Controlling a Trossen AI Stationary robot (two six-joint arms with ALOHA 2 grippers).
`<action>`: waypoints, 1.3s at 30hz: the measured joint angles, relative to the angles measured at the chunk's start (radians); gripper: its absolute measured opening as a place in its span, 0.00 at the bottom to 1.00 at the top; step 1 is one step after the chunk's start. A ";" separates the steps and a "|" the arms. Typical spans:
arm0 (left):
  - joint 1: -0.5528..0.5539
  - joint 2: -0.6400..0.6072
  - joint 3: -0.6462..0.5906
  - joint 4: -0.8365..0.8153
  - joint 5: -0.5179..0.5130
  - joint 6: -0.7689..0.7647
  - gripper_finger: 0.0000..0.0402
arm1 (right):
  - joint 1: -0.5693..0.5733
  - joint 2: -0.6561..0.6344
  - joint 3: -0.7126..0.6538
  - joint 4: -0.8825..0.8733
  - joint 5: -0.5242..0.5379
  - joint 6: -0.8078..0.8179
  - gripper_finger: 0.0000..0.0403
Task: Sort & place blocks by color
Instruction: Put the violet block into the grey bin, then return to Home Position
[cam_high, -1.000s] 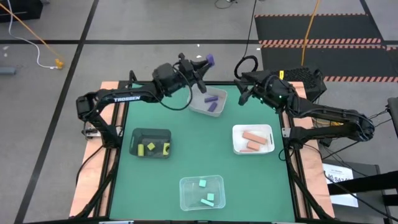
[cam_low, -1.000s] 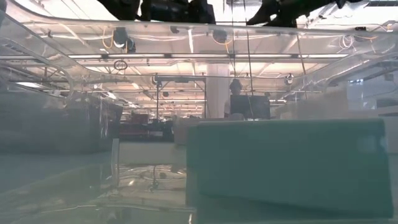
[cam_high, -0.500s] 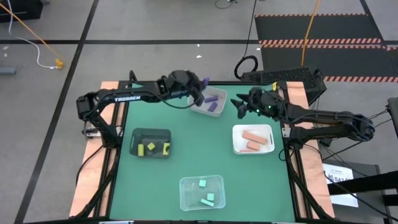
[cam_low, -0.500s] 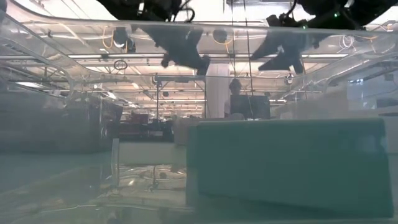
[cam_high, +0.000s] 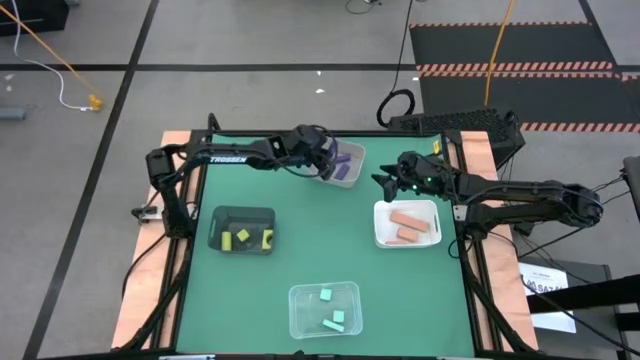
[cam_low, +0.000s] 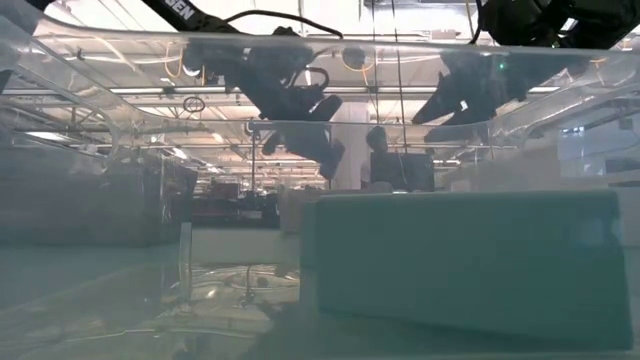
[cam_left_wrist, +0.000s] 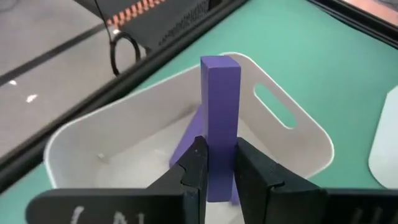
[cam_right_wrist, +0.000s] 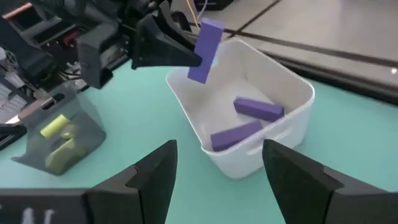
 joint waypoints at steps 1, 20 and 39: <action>0.000 0.002 0.000 -0.001 0.011 -0.001 0.14 | 0.000 0.000 -0.005 -0.002 0.000 0.010 0.56; 0.028 -0.014 0.000 -0.010 0.094 -0.039 0.47 | 0.000 -0.015 -0.017 0.069 -0.002 0.011 0.56; 0.009 -0.391 0.001 -0.324 -0.199 0.226 0.53 | -0.046 -0.075 -0.017 -0.038 0.083 -0.090 0.56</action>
